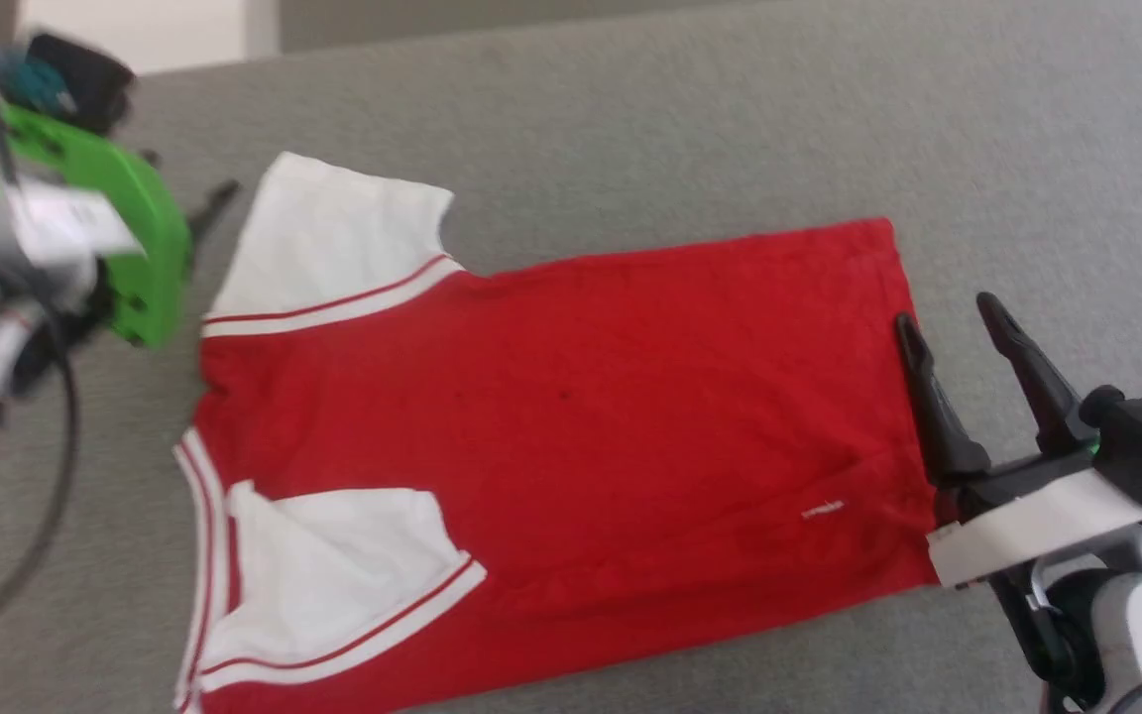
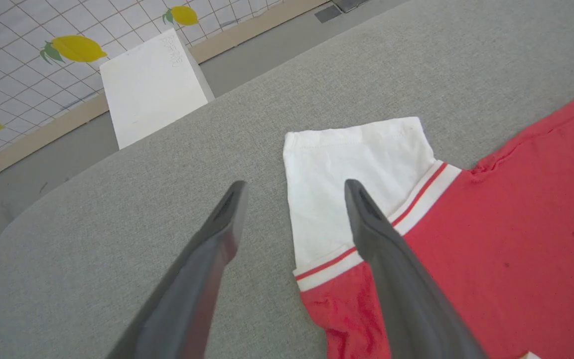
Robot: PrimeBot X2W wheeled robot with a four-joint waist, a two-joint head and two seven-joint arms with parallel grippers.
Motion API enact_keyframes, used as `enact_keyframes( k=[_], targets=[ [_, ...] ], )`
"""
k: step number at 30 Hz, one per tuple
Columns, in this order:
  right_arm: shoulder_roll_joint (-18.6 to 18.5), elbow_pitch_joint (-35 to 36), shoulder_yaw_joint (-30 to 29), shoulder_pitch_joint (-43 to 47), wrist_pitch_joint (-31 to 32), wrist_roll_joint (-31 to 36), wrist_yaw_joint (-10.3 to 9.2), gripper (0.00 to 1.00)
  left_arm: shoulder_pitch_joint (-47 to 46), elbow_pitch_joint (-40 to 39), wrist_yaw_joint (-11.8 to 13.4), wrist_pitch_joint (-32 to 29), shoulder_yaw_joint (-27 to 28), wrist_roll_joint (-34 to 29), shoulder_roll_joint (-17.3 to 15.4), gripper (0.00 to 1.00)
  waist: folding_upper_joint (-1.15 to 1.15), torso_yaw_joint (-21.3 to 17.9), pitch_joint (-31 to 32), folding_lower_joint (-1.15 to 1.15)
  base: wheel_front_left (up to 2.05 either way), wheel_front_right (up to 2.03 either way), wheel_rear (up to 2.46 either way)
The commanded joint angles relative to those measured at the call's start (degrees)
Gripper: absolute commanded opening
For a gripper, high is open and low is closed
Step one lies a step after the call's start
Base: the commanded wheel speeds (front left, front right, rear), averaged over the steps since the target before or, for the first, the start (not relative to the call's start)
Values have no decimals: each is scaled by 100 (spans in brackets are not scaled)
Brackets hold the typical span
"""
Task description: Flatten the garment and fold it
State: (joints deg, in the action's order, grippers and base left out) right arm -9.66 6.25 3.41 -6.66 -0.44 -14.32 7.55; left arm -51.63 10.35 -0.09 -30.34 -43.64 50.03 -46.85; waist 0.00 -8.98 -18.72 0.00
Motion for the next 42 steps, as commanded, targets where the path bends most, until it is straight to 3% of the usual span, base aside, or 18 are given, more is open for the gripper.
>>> enact_keyframes(
  k=[1, 6, 10, 29, 30, 31, 37, 42],
  targets=[
    [56, -28, 35, -117, -66, 39, -6, 100, -289, 129, -103, -243, -8, 100, -62, 100, 0, -583, -613, 0, 0, 0, 0],
    [186, -76, 109, -233, -194, 63, -6, 100, -1010, 756, -279, -1443, -58, 375, -120, 100, 0, -837, -914, 0, 0, 0, 0],
    [248, -111, 127, -294, -262, 77, -6, 100, -1380, 1014, -265, -2175, -104, 502, -159, 100, 0, -970, -1080, 0, 0, 0, 0],
    [425, -226, 115, -390, -430, 119, -6, 100, -1781, 1370, -203, -3064, -290, 431, -417, 100, 0, -1189, -1534, 0, 0, 0, 0],
    [427, -225, 106, -391, -427, 125, -6, 100, -1762, 1366, -212, -3101, -283, 489, -408, 11, 0, -1176, -1543, 0, 0, 0, 0],
    [427, -224, 97, -390, -422, 132, -6, 100, -1756, 1351, -217, -3110, -273, 523, -399, 0, 0, -1161, -1551, 0, 0, 0, 0],
    [370, -240, 31, -396, -304, 182, -6, 100, -1735, 1257, -292, -2752, -214, 547, -250, 0, 0, -988, -1436, 0, 0, 0, 0],
    [40, -218, -49, -460, 104, 96, -6, 100, -1697, 1190, -427, -2204, -259, 389, -39, 0, 0, -713, -1112, 0, 0, 0, 0]
  ],
)
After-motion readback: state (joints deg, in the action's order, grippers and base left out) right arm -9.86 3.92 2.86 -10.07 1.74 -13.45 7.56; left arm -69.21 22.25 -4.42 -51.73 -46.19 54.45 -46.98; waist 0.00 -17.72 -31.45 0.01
